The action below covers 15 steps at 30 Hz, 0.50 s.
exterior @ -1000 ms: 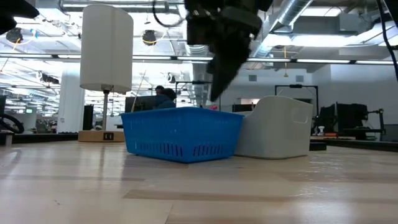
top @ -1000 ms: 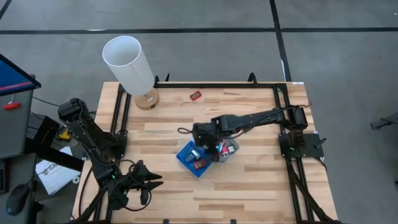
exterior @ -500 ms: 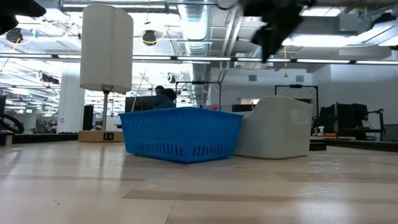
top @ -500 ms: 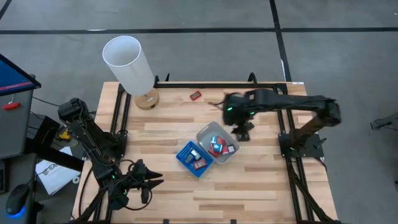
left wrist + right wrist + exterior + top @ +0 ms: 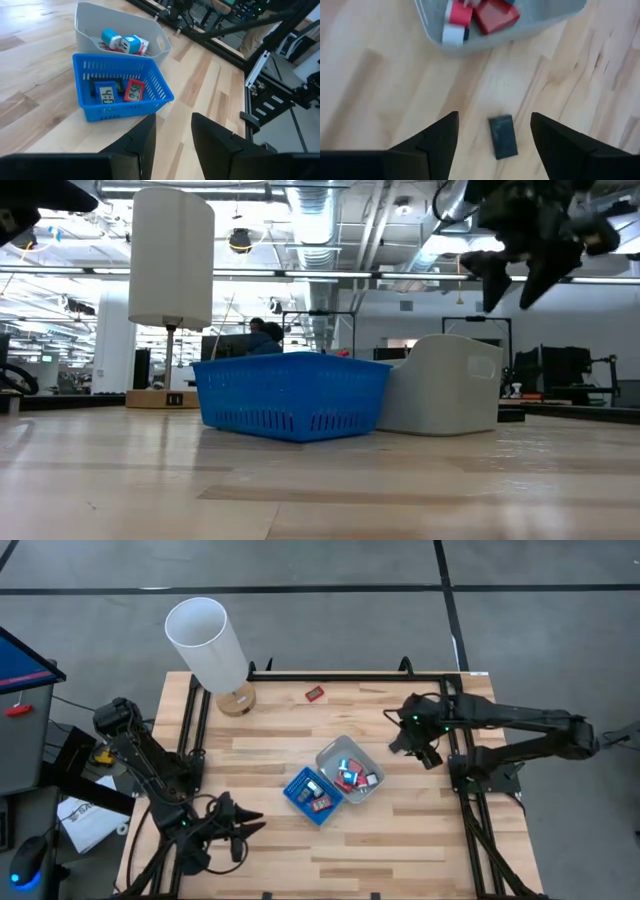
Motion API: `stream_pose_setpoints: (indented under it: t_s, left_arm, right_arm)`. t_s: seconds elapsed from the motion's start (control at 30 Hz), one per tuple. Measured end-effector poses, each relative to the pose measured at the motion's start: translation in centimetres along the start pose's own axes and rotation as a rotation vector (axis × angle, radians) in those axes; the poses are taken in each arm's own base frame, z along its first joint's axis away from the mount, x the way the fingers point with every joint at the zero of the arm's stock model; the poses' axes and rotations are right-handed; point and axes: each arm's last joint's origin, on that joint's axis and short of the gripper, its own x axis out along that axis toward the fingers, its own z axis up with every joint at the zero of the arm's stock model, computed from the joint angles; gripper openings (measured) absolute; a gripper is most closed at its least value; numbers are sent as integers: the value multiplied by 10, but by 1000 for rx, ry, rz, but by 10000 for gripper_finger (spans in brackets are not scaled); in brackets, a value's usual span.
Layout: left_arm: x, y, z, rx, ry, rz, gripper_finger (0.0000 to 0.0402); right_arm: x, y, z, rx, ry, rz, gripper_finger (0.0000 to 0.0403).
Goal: Pick & Place Office items
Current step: Put the black digital timer into the blue bin
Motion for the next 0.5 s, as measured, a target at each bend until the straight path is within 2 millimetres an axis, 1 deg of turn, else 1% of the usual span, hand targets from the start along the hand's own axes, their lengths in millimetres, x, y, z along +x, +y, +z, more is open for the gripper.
stream_pose_setpoints:
  t_s: [0.23,0.4,0.5]
  left_arm:
    - [8,0,5,-35,-18,18,121]
    - [10,0,6,-49,-24,23,121]
    - [12,0,7,-58,-28,25,121]
  right_arm:
    - [32,-9,-9,-155,153,20,240]
    - [54,-26,-20,-92,223,31,240]
    - [63,-36,-23,-79,224,36,240]
